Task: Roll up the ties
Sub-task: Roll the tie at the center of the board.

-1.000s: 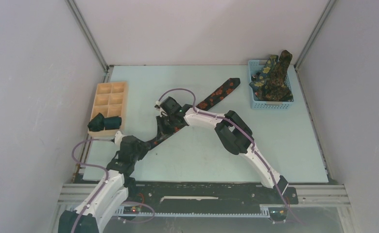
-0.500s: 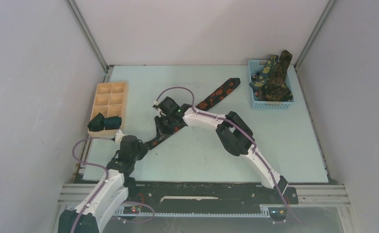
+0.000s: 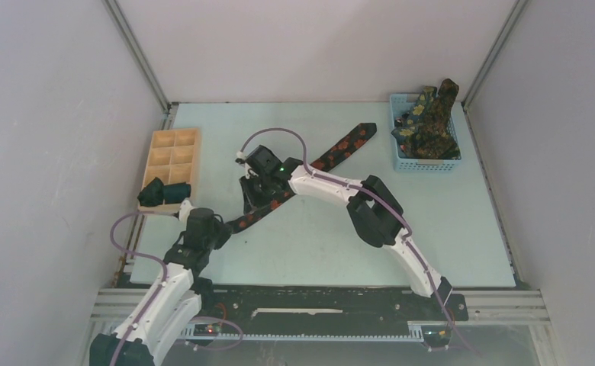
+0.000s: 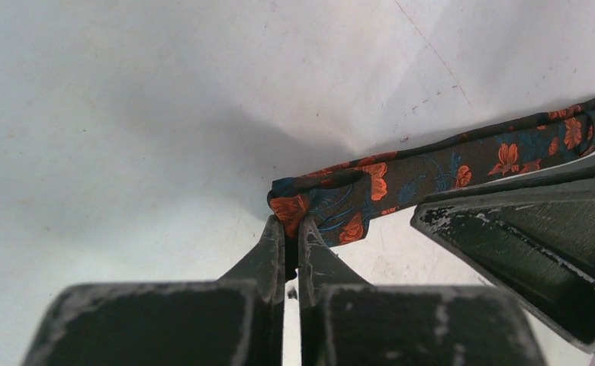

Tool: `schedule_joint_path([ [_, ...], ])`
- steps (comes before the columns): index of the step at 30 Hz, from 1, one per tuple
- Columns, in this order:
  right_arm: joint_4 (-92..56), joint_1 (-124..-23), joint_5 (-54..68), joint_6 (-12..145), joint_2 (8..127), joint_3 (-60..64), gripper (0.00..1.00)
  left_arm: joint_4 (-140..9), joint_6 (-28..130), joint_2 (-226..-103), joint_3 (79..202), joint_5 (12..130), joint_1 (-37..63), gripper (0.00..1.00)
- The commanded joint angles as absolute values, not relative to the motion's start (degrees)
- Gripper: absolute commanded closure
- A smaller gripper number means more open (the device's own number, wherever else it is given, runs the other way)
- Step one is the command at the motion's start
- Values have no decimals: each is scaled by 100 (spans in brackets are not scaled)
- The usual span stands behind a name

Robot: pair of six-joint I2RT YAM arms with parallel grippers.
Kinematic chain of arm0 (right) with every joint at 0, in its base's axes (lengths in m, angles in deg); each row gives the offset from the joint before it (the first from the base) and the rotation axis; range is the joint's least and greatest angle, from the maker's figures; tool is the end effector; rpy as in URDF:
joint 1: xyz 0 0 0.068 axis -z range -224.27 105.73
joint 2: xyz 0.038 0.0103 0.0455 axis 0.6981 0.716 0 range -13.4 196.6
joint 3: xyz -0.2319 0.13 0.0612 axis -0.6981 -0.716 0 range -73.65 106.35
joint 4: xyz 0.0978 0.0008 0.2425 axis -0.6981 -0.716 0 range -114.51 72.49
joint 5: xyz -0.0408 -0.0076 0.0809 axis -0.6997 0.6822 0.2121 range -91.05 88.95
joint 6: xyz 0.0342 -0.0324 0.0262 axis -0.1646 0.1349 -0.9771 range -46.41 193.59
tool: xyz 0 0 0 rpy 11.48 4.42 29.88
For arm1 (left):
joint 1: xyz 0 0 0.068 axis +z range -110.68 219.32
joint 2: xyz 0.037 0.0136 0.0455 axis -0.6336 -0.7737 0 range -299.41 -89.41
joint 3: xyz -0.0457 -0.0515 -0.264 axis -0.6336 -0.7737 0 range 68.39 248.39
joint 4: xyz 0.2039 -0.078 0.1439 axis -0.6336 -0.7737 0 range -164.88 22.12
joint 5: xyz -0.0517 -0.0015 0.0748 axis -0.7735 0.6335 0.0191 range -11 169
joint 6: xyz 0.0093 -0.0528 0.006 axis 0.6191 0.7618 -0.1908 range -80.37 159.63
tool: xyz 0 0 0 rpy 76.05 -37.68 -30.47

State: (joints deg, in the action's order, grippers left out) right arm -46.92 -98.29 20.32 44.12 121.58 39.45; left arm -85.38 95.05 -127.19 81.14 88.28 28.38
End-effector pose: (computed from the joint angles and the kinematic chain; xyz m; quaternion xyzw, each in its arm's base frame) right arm 0.2970 0.4312 0.1810 -0.2570 0.8929 0.3473 0.1265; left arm 0.1377 -0.0207 0.1521 -0.3756 0.8322 -0.1575 0.3763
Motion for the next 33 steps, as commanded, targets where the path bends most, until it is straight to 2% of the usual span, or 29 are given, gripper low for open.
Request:
schedule_joint_path([
  [1, -4592, -9930, 2133, 4473, 12153, 4277, 84, -8679, 9386, -12647, 8363, 8836, 2894, 100],
  [11, -4663, -9976, 2145, 4498, 12595, 4543, 91, -8820, 9403, -12536, 8434, 8818, 2895, 100],
  [33, -4635, -10126, 2228, 4416, 12821, 4658, 92, -8942, 9464, -12404, 8702, 8558, 2892, 100],
])
